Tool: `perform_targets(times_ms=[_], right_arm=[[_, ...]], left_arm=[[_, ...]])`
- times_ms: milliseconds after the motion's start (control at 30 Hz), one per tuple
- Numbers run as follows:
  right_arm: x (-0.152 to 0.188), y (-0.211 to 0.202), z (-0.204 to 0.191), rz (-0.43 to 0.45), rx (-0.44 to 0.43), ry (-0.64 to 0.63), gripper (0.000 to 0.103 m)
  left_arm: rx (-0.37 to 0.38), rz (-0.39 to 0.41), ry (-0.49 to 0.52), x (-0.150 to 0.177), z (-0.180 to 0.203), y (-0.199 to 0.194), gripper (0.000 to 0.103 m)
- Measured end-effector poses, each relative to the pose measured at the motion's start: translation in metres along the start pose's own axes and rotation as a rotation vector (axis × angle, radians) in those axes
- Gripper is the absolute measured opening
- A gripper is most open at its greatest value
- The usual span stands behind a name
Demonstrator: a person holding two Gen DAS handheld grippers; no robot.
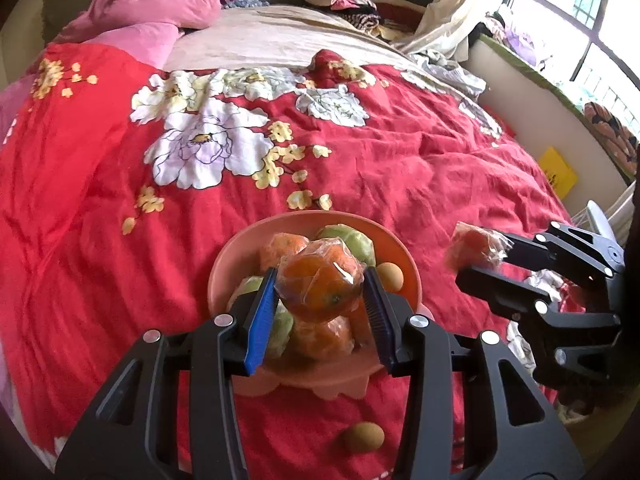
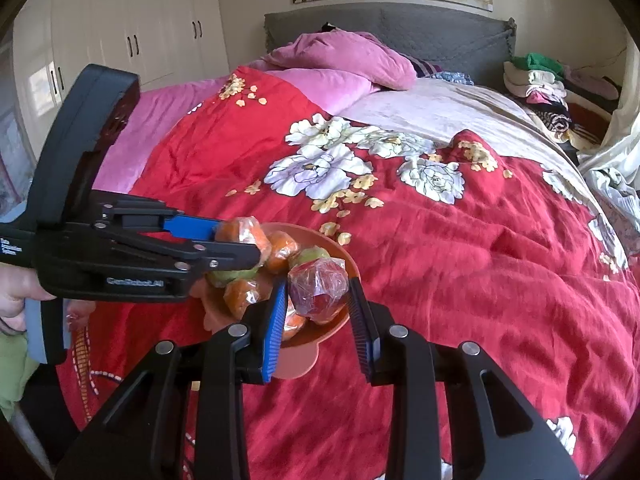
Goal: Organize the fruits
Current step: 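Carry both held fruits over the pink bowl and lower them inside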
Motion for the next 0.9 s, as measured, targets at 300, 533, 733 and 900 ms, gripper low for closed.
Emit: perform_targets(times_ms=[300, 533, 733, 900], right_arm=[[0.008, 0.013, 0.005, -0.029, 0.003, 0.004, 0.029], [0.012, 0.023, -0.001, -0.049, -0.005, -0.005, 0.029], [0.016, 0.031, -0.002, -0.068, 0.000, -0.002, 0.029], [0.020, 0.037, -0.002, -0.082, -0.009, 0.006, 0.030]], left_arm=[[-0.005, -0.029, -0.008, 0.002, -0.003, 0.017, 0.035], [0.003, -0.023, -0.018, 0.001, -0.004, 0.018, 0.035], [-0.005, 0.000, -0.023, -0.002, -0.005, 0.012, 0.039], [-0.010, 0.007, -0.020, -0.003, -0.005, 0.008, 0.039]])
Point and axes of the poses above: each gripper's, at about its wrist camera, not at the fingertips, and y roughly the way its jaws point, z to its right, x to its underside, the point moved 4 cm from there along y, roughly the way its jaws point, and after that the axes turned 7 degrees about y, right-handed, at the moved point
